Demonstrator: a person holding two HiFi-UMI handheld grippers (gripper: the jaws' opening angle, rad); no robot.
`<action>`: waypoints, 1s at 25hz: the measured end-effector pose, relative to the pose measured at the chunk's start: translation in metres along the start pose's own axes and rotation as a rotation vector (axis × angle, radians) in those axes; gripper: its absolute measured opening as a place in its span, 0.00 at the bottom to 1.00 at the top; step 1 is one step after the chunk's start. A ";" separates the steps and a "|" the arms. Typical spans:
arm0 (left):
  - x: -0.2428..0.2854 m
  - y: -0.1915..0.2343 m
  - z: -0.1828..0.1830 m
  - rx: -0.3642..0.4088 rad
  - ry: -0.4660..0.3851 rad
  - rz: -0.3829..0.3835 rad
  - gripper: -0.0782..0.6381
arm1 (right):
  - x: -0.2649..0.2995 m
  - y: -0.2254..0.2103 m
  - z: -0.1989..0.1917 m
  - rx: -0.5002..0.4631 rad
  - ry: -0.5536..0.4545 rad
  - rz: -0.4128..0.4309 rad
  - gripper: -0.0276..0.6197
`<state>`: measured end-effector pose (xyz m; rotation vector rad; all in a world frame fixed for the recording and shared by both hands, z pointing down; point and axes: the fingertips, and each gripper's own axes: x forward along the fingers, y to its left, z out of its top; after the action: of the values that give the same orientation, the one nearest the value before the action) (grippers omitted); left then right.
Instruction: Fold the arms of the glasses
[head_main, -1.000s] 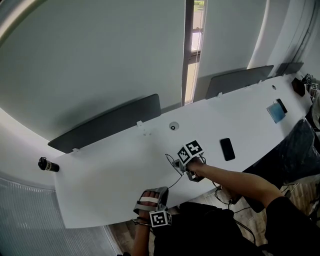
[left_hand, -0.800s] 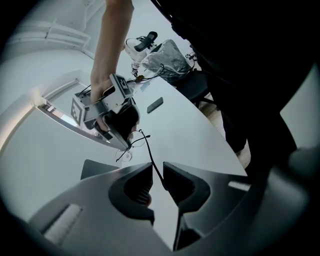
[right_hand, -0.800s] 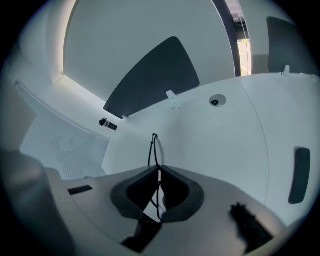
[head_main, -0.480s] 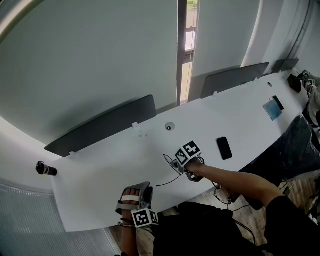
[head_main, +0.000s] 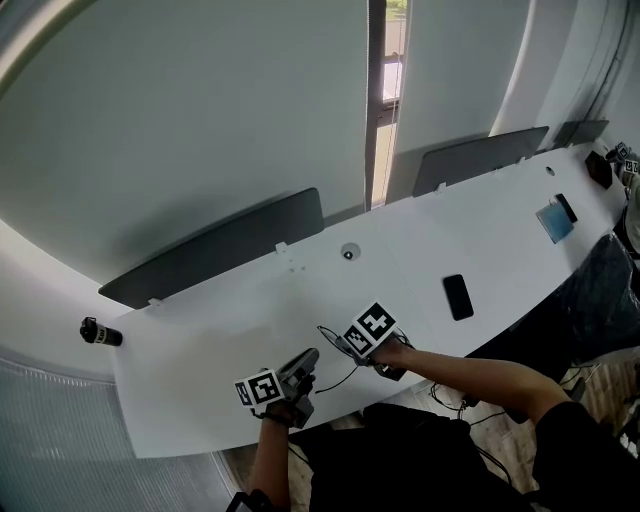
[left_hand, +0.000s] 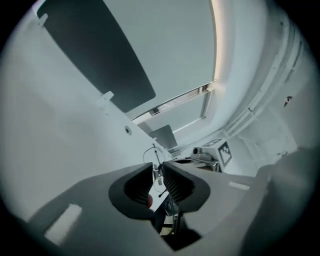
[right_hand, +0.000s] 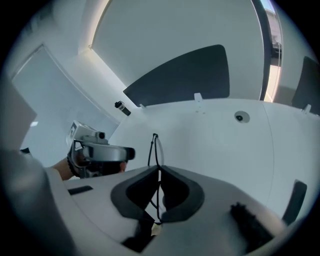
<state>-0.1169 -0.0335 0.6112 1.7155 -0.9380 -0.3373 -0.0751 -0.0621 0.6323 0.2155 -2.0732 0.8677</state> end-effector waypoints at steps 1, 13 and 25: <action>0.002 0.007 -0.004 -0.025 -0.005 0.009 0.21 | 0.001 0.004 -0.001 -0.002 0.001 0.008 0.08; 0.010 -0.016 -0.010 -0.011 0.092 -0.097 0.35 | 0.004 0.005 -0.012 -0.122 0.058 -0.026 0.07; 0.018 0.002 -0.013 -0.060 0.117 -0.078 0.29 | 0.007 0.019 -0.009 -0.135 0.063 0.028 0.07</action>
<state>-0.0978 -0.0379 0.6213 1.7002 -0.7704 -0.3096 -0.0822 -0.0411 0.6313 0.0855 -2.0712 0.7384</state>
